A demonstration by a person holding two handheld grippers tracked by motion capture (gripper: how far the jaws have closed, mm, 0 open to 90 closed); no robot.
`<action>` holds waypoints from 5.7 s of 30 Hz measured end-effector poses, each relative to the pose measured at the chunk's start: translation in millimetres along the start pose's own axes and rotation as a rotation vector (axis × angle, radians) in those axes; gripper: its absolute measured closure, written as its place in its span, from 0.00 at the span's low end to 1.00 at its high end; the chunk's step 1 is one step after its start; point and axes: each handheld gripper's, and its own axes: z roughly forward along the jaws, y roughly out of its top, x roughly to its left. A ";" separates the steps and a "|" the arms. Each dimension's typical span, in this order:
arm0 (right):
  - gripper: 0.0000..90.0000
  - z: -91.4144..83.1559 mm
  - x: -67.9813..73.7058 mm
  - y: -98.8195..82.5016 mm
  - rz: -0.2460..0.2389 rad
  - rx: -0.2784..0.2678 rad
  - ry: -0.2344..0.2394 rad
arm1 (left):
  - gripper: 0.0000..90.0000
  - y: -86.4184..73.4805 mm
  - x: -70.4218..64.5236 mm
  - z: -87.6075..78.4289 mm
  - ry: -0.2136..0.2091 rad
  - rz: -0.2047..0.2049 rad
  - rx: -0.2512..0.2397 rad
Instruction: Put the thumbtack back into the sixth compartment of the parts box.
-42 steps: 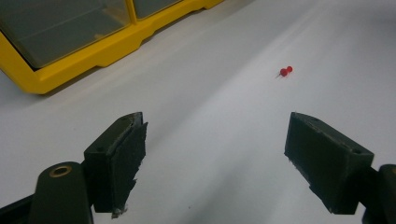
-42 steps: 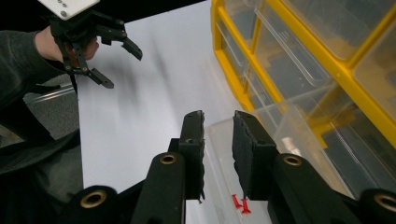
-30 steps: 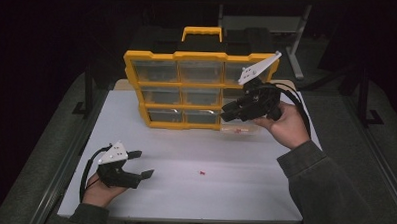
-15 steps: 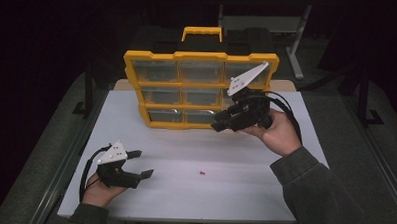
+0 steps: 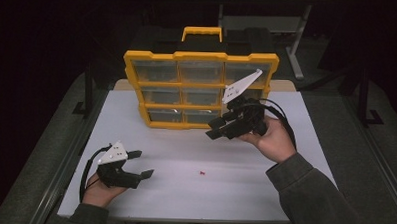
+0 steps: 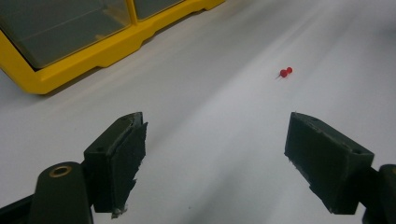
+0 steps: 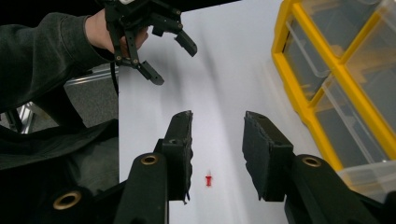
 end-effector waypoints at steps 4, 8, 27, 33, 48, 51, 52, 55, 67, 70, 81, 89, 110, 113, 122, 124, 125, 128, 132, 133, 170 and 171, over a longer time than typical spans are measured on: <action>0.67 7.8 3.3 -2.3 -0.006 0.002 0.009 | 0.22 0.3 -0.7 0.3 -0.002 -0.001 -0.001; 0.66 16.3 8.1 -4.3 -0.010 0.020 0.010 | 0.22 0.0 -0.3 0.2 0.000 -0.001 0.002; 0.64 55.3 16.1 -19.4 -0.009 0.037 0.046 | 0.22 0.4 -0.6 -0.2 -0.003 0.000 -0.002; 0.62 65.1 15.3 -24.8 -0.014 0.049 0.046 | 0.22 0.5 0.5 -0.6 -0.001 0.007 -0.001; 0.63 105.1 12.9 -50.2 0.015 0.116 0.056 | 0.22 0.0 1.9 -1.1 -0.001 0.015 0.004; 0.64 116.7 11.7 -59.7 0.018 0.139 0.059 | 0.22 -0.1 0.8 -0.4 0.000 0.008 0.000; 0.64 116.7 11.7 -59.7 0.018 0.139 0.059 | 0.22 -0.1 0.8 -0.4 0.000 0.008 0.000; 0.65 127.5 9.1 -69.7 0.031 0.161 0.057 | 0.22 -0.2 1.4 -0.7 -0.001 0.008 0.005; 0.75 146.5 2.3 -85.4 0.030 0.198 0.027 | 0.22 -0.3 0.8 -0.5 0.000 0.005 -0.008; 0.76 149.9 0.5 -88.6 0.022 0.205 0.023 | 0.22 -0.5 0.8 -0.6 0.000 0.002 -0.005; 0.80 155.6 -4.2 -95.0 0.038 0.218 0.002 | 0.22 -0.6 -0.3 0.6 -0.003 0.000 -0.006; 0.84 156.9 -5.5 -95.6 0.022 0.224 -0.005 | 0.22 -0.5 -0.2 0.5 -0.003 0.001 -0.006; 0.93 157.3 -10.2 -95.1 0.038 0.234 0.007 | 0.22 -0.5 0.0 0.9 -0.007 0.001 0.006; 0.93 156.3 -10.6 -95.2 0.039 0.212 0.030 | 0.22 0.2 -0.1 0.9 -0.006 0.007 0.001; 0.93 148.8 -7.7 -90.9 0.037 0.189 0.043 | 0.22 0.2 -0.3 0.1 -0.005 0.003 0.003; 0.93 145.0 -5.8 -87.1 0.034 0.183 0.062 | 0.22 -0.2 -0.2 0.3 -0.005 -0.002 0.003; 0.93 143.7 -5.6 -85.3 0.029 0.185 0.064 | 0.22 -0.4 0.0 0.4 -0.005 -0.001 0.004; 0.93 139.3 -4.1 -80.3 0.031 0.176 0.080 | 0.22 0.0 -0.3 0.2 -0.004 0.001 0.000; 0.93 134.9 -3.9 -77.0 0.024 0.169 0.091 | 0.22 -0.3 0.4 -0.1 -0.004 0.004 0.001; 0.93 132.1 -3.9 -74.6 0.030 0.173 0.100 | 0.22 -0.7 0.2 0.2 -0.005 0.001 0.006; 0.93 63.2 -1.7 -31.7 0.022 0.062 0.144 | 0.22 -0.1 1.4 -0.3 -0.002 0.014 0.003; 0.93 61.8 -1.3 -30.4 0.032 0.064 0.145 | 0.22 -0.1 1.4 -0.3 -0.002 0.014 0.003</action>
